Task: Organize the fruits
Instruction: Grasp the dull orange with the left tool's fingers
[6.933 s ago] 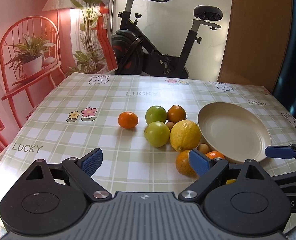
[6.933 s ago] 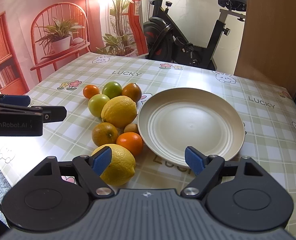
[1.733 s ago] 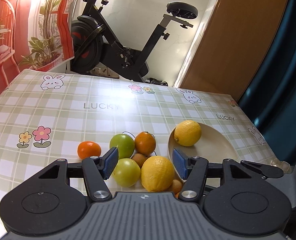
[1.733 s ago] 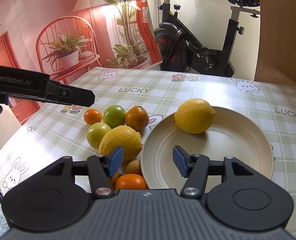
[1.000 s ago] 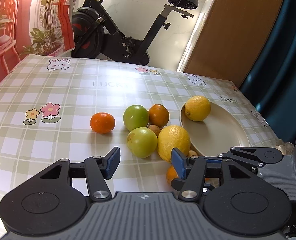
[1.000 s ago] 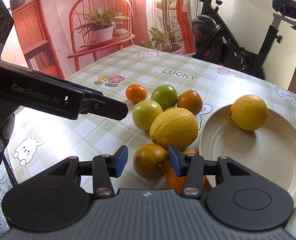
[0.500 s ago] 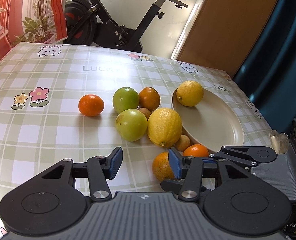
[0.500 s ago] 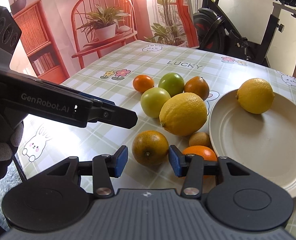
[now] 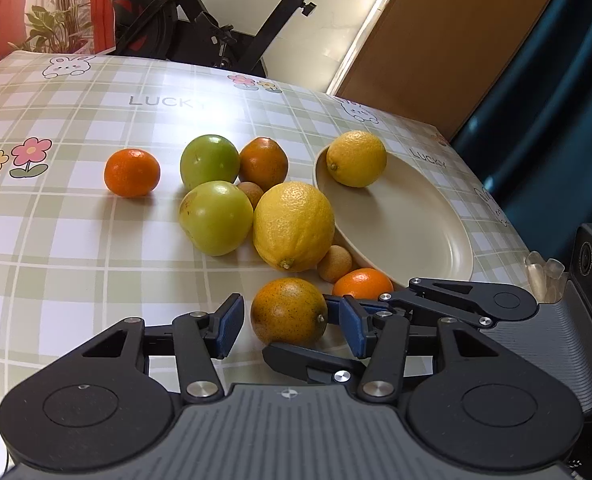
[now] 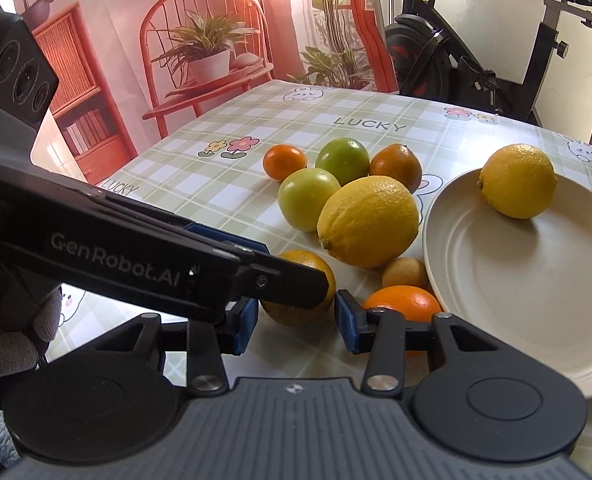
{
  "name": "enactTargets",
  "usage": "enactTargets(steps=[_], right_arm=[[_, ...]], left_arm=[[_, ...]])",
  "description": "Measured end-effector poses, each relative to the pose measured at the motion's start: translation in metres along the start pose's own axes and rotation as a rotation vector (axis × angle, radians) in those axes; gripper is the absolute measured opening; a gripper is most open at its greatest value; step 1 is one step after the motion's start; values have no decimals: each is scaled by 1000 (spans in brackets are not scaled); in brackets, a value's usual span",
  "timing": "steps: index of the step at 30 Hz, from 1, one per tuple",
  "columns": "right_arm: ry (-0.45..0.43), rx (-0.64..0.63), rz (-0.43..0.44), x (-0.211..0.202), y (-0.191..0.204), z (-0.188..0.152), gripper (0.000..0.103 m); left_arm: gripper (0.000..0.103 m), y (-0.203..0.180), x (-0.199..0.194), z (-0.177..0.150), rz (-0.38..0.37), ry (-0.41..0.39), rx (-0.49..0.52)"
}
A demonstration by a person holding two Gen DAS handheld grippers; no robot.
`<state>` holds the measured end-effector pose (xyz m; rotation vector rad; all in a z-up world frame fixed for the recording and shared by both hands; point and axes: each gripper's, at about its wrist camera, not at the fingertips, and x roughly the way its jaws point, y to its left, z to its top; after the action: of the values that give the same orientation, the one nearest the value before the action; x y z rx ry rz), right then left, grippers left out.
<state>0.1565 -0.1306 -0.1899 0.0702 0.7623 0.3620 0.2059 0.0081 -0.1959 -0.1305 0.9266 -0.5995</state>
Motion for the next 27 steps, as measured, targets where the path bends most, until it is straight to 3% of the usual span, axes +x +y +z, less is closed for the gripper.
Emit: enactTargets(steps=[4,27], right_arm=[[-11,5,5,0,-1,-1,45],[-24,13,16,-3,-1,-3,45]], left_arm=[[46,2,2,-6,3,-10,-15],[46,-12,-9,-7,33,-43,31]])
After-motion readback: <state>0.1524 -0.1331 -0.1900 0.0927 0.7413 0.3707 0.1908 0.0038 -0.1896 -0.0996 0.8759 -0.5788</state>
